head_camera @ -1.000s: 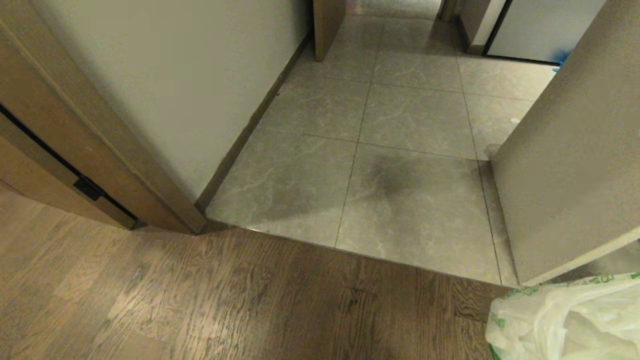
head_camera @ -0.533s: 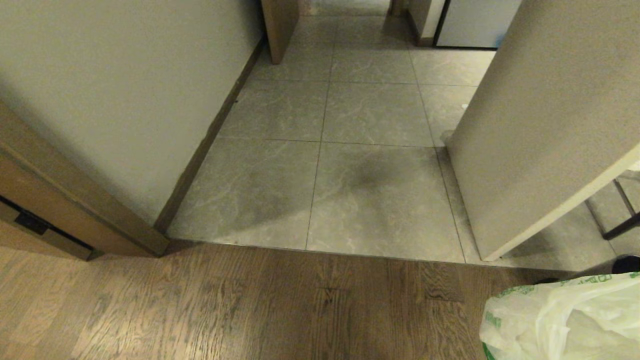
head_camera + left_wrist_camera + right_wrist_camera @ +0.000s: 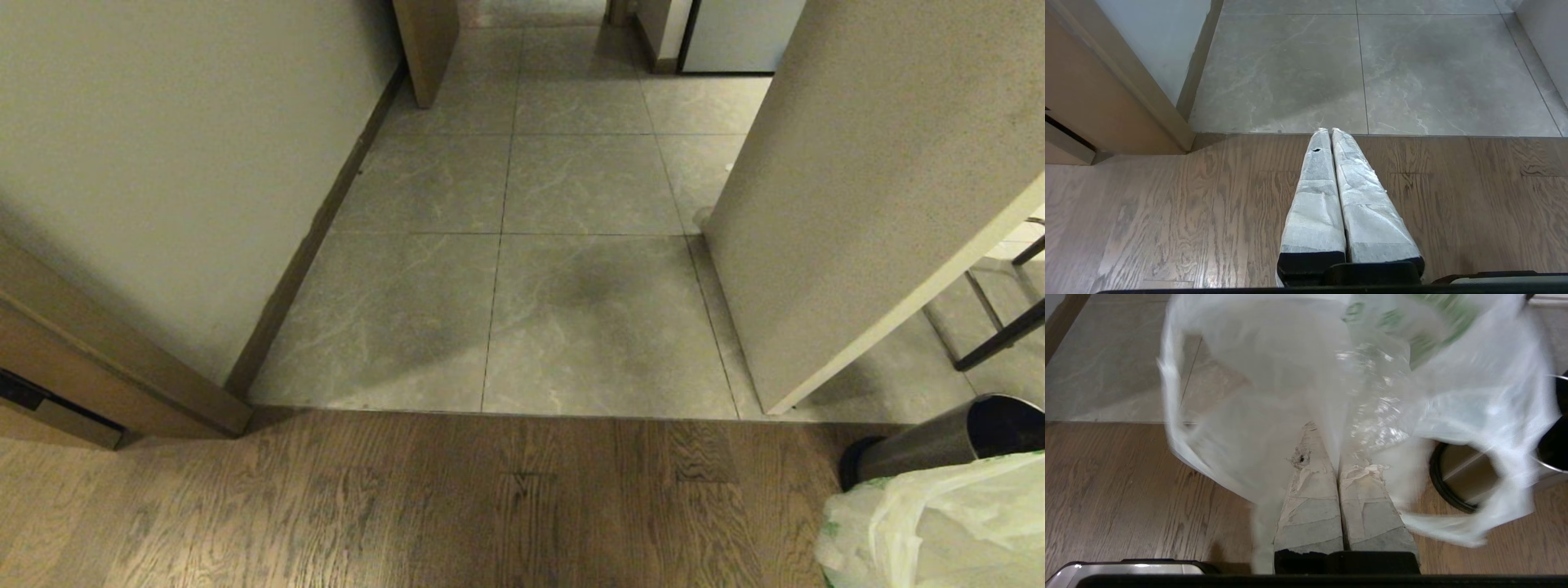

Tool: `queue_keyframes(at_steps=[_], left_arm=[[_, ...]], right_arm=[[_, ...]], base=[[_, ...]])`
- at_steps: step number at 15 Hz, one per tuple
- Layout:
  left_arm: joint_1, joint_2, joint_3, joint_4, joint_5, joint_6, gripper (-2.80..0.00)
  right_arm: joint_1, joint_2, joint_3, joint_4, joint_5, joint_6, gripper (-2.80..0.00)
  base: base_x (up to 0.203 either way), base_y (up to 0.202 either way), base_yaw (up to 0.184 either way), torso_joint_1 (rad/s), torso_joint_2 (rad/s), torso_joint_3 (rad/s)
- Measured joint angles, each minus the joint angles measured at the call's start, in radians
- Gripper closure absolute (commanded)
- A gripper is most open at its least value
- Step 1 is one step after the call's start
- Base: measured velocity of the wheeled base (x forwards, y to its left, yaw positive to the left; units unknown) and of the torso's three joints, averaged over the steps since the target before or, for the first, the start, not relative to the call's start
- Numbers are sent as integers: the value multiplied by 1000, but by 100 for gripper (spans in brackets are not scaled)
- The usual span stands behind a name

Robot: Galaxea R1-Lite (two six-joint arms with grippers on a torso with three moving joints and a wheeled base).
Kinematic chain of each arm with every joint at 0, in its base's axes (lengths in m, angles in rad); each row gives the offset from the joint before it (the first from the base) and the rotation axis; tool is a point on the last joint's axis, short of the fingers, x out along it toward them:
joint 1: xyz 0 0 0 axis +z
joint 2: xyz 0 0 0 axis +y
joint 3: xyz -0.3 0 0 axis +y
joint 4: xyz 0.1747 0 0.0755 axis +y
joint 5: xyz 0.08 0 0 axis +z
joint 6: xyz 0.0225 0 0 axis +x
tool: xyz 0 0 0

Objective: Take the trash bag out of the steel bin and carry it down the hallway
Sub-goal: Put the trash bag at the door

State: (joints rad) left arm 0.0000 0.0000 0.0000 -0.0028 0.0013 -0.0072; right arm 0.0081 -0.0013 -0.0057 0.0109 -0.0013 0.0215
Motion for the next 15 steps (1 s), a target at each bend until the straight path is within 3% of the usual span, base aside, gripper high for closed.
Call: queue_keyframes(at_steps=[3, 15], left_arm=[[0, 0, 0, 0, 0, 0, 0], [0, 0, 0, 0, 0, 0, 0]], right_arm=[[0, 0, 0, 0, 0, 0, 0], [0, 0, 0, 0, -1, 0, 0]], base=[[26, 0, 1, -2, 1, 0], [189, 0, 1, 2, 3, 3]])
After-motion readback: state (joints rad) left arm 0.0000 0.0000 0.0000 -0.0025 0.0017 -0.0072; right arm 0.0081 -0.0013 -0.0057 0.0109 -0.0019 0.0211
